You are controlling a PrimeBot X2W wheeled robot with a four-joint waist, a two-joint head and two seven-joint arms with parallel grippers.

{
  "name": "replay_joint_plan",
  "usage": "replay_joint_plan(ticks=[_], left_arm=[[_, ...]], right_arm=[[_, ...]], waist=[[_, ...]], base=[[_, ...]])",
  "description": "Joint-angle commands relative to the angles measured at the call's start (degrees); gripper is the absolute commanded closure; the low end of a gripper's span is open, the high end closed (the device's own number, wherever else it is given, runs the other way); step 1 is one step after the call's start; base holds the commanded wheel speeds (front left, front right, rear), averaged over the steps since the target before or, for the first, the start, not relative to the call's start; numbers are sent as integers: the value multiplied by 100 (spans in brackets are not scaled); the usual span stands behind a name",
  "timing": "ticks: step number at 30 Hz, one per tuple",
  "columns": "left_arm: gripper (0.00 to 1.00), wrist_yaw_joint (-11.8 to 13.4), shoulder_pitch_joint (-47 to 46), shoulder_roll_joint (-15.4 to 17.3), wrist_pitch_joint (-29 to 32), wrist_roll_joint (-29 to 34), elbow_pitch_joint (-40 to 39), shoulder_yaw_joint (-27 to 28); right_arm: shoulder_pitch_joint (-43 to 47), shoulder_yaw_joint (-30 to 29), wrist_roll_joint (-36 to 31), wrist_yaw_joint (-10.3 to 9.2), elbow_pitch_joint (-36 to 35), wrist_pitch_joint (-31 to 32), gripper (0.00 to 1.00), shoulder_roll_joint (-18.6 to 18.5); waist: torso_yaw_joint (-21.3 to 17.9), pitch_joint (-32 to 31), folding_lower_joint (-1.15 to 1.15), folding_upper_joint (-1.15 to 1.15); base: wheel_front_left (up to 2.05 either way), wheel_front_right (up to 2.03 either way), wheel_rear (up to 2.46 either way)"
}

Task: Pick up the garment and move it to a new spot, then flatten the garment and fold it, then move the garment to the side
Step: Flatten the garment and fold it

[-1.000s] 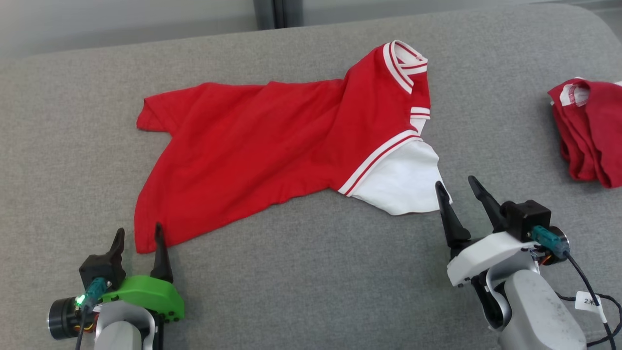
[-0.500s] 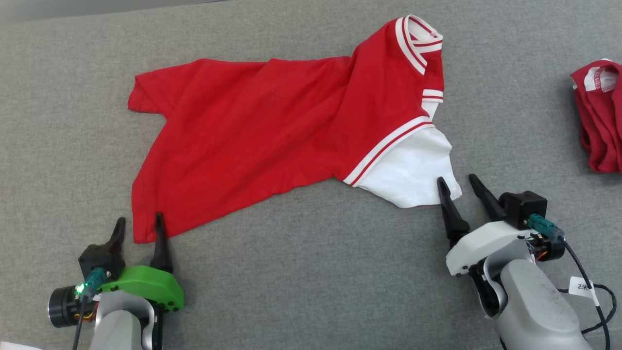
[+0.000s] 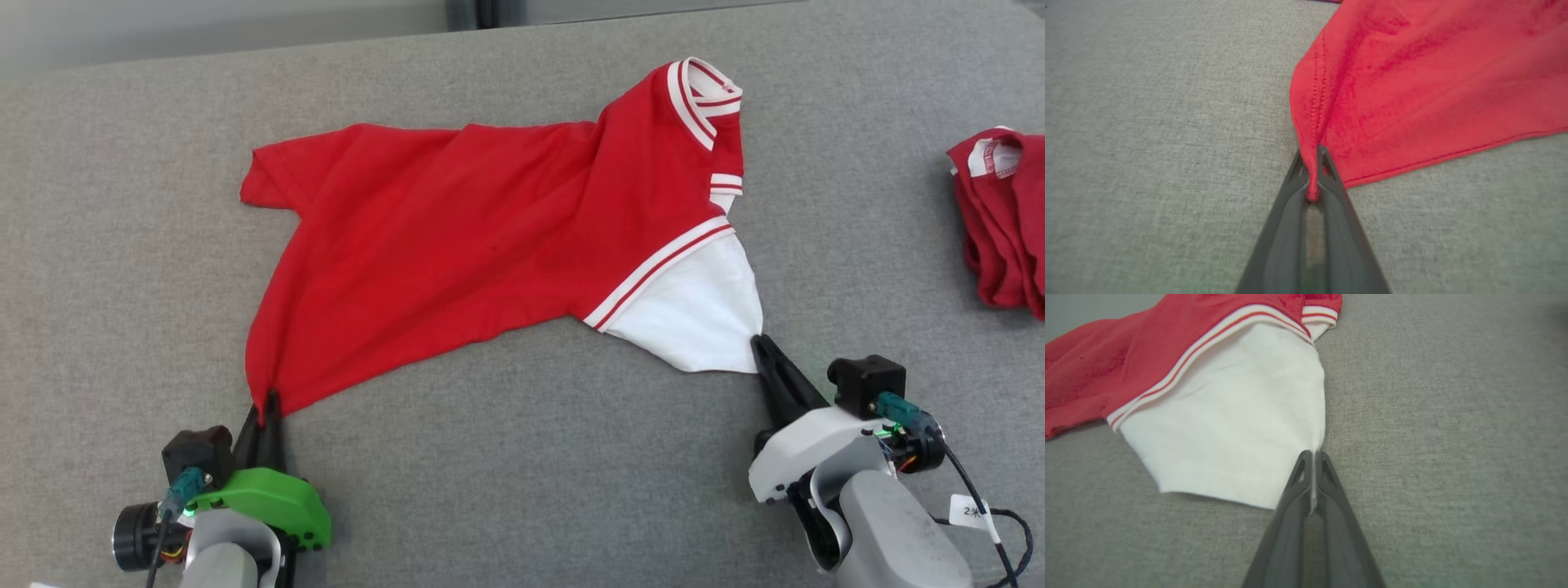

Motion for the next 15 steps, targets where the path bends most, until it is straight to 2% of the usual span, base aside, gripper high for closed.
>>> replay_joint_plan(ticks=[1,10,13,15], left_arm=[[100,-5,308,-22,99,-22,56,13],[100,-60,238,19,58,-134,-1181,114],[100,-69,25,175,56,-280,-1499,-63],[100,-73,-203,393,57,-409,-1727,-284]], right_arm=[[204,-36,46,1,-80,39,100,-17],[246,-122,366,0,-1473,26,100,-18],[31,-190,461,0,-1917,26,100,-76],[-164,-242,551,0,-2226,26,100,-190]], waist=[[-5,-205,0,0],[-24,-769,0,0],[-49,-953,0,0],[-59,-1065,0,0]], base=[[0,0,0],[0,0,0],[0,0,0],[0,0,0]])
